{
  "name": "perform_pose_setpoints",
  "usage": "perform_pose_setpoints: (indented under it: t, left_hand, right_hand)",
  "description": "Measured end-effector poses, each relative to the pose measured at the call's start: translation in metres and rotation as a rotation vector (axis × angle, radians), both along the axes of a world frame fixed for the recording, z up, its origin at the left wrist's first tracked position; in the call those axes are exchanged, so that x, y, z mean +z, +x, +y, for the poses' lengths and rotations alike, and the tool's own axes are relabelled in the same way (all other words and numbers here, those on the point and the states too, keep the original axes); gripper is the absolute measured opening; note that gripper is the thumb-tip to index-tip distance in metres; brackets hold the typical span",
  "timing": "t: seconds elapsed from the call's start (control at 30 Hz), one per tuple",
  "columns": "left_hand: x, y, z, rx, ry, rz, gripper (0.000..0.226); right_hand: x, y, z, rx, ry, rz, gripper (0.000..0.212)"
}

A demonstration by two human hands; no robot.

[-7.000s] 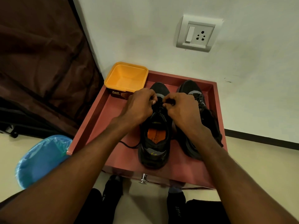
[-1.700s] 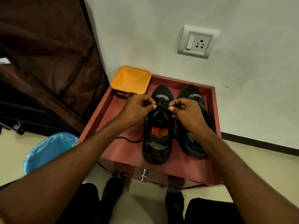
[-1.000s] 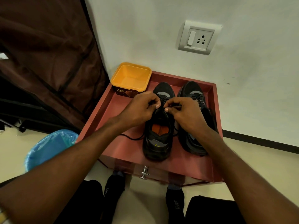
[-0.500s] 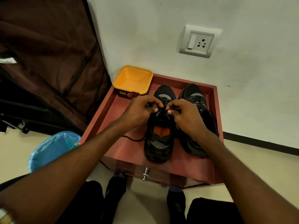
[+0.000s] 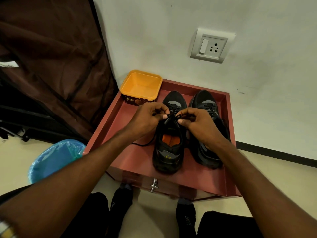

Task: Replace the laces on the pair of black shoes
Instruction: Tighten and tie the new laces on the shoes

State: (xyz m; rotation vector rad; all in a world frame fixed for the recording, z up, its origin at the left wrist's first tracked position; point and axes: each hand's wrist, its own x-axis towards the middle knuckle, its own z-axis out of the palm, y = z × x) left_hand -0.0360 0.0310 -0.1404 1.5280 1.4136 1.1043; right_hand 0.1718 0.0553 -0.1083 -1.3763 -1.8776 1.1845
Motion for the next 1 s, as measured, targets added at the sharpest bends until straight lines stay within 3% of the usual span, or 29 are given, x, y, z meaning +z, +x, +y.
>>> perform_pose_setpoints:
  t: [0.23, 0.47, 0.57, 0.73, 0.93, 1.0]
  left_hand:
    - [0.003, -0.002, 0.000, -0.036, -0.070, -0.052, 0.020]
    - [0.007, 0.002, -0.002, 0.010, -0.110, -0.076, 0.016]
    - [0.008, 0.001, -0.004, 0.027, -0.150, -0.073, 0.012]
    - [0.003, 0.001, -0.016, -0.007, -0.100, 0.051, 0.001]
    - [0.006, -0.002, -0.022, 0.035, -0.133, 0.054, 0.013]
    - [0.012, -0.002, -0.024, 0.069, -0.150, 0.014, 0.015]
  right_hand:
    - [-0.005, -0.004, -0.001, -0.066, 0.026, -0.012, 0.010]
    - [0.003, -0.001, -0.005, -0.139, -0.194, 0.230, 0.009]
    - [0.011, 0.003, -0.003, -0.119, -0.203, 0.138, 0.012]
    - [0.018, 0.012, -0.008, -0.019, -0.112, -0.185, 0.010]
    - [0.026, 0.010, -0.012, -0.028, -0.080, -0.289, 0.010]
    - [0.031, 0.008, -0.012, -0.088, -0.159, -0.249, 0.014]
